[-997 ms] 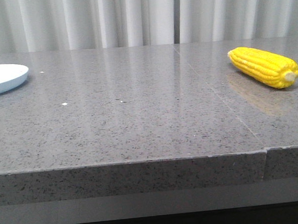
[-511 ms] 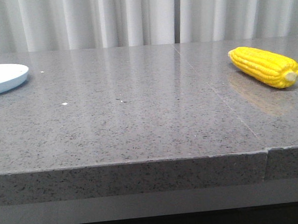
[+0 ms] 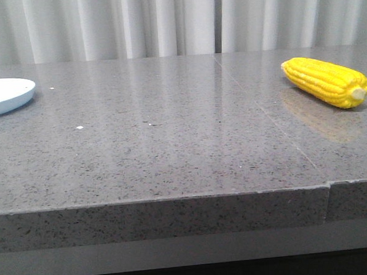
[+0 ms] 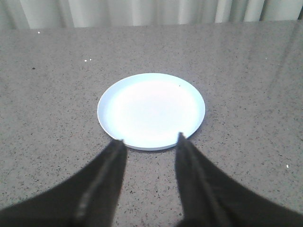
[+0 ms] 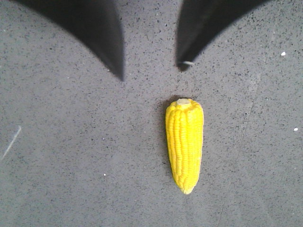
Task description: Place corn on plate with both arms
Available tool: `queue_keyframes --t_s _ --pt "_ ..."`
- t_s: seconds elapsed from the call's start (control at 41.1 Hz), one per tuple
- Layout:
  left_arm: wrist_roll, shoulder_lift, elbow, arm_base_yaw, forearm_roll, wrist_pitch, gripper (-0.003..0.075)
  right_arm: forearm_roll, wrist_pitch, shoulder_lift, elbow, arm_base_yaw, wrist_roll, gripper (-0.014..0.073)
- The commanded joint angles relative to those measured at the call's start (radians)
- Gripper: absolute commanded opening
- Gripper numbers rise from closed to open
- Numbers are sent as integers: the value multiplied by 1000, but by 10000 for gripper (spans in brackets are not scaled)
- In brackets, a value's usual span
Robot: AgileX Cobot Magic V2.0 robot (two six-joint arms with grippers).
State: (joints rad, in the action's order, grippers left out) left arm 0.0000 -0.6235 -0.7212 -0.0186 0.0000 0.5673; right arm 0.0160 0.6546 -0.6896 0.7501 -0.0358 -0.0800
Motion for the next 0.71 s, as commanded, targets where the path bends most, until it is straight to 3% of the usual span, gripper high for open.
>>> queue_keyframes --t_s 0.0,0.365,0.559,0.681 --pt "0 -27 -28 10 0 -55 490 -1 -67 -5 34 5 16 538" --pt "0 -246 -134 5 18 47 503 0 -67 -5 34 5 16 551" --pt "13 -410 -219 -88 -13 102 503 0 -68 -5 34 5 16 551" --pt "131 -498 -262 -177 -158 103 503 0 -68 -5 34 5 16 551"
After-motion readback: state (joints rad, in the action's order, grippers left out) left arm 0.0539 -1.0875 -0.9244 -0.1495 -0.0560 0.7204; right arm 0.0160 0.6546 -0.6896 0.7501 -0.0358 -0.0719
